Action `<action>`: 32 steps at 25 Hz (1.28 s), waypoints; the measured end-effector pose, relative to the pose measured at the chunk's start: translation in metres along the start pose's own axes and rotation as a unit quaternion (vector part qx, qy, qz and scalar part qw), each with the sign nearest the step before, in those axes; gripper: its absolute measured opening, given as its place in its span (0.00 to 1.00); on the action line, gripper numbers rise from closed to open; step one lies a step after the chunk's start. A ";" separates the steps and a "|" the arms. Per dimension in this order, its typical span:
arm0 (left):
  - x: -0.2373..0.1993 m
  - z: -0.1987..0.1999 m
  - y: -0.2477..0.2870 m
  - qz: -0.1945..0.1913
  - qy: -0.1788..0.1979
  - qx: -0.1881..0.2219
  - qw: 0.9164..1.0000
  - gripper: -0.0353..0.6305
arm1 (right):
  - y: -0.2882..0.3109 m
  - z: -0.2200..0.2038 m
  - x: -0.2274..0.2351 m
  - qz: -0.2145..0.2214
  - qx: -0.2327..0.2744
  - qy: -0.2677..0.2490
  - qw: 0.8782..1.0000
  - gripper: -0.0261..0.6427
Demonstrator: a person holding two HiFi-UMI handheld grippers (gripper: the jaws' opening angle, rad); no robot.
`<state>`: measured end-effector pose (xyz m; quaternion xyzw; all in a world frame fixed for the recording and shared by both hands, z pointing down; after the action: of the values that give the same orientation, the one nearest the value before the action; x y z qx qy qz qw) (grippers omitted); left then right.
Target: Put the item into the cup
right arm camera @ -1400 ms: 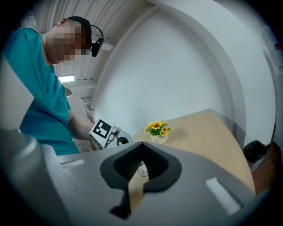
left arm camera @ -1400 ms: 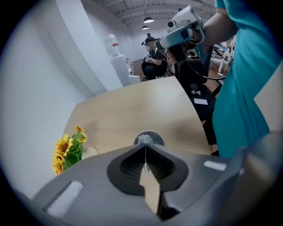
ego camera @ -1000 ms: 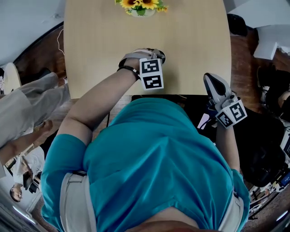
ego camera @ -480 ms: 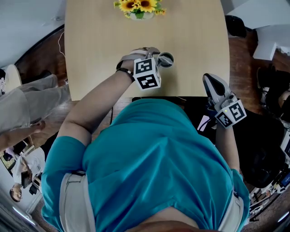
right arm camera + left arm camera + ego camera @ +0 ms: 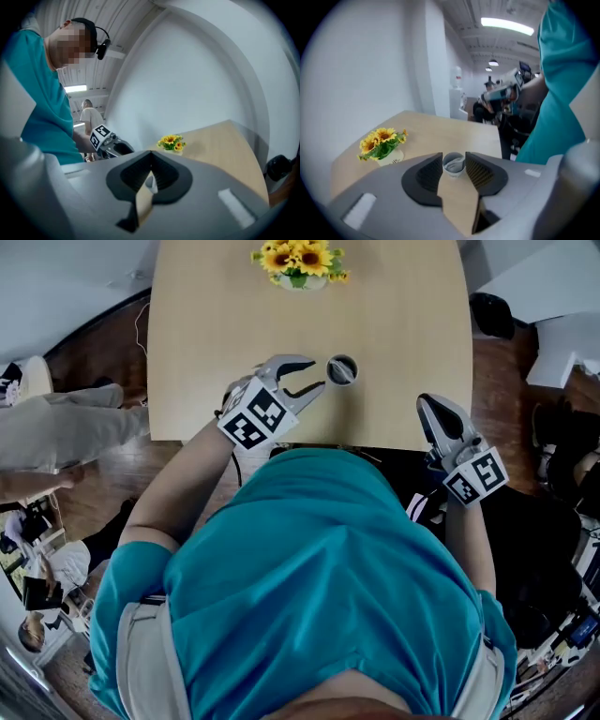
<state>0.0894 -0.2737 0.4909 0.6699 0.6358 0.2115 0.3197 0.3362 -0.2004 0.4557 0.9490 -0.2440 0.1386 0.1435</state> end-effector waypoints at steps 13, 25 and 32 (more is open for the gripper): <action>0.088 -0.033 -0.165 0.104 -0.113 0.308 0.939 0.06 | -0.011 0.021 -0.081 0.059 0.019 -0.050 0.997 0.04; 0.189 -0.183 -0.318 0.083 -0.102 0.364 0.922 0.06 | -0.038 -0.009 -0.292 0.010 0.037 -0.058 0.998 0.04; 0.242 -0.200 -0.336 0.089 -0.097 0.380 0.916 0.06 | -0.096 -0.015 -0.331 -0.006 0.050 -0.070 0.996 0.04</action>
<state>-0.2649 -0.0072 0.3683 0.8121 0.5718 -0.0840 0.0808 0.1027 0.0251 0.3398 0.9639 -0.2405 0.0830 0.0790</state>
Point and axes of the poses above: the fingertips, and each gripper's own axes: y forward along the fingers, x to its right, z out of its top, the point moved 6 cm from there along -y, backward along the fingers, and after that the axes turned 12 degrees about -z, right-handed, at the moved point
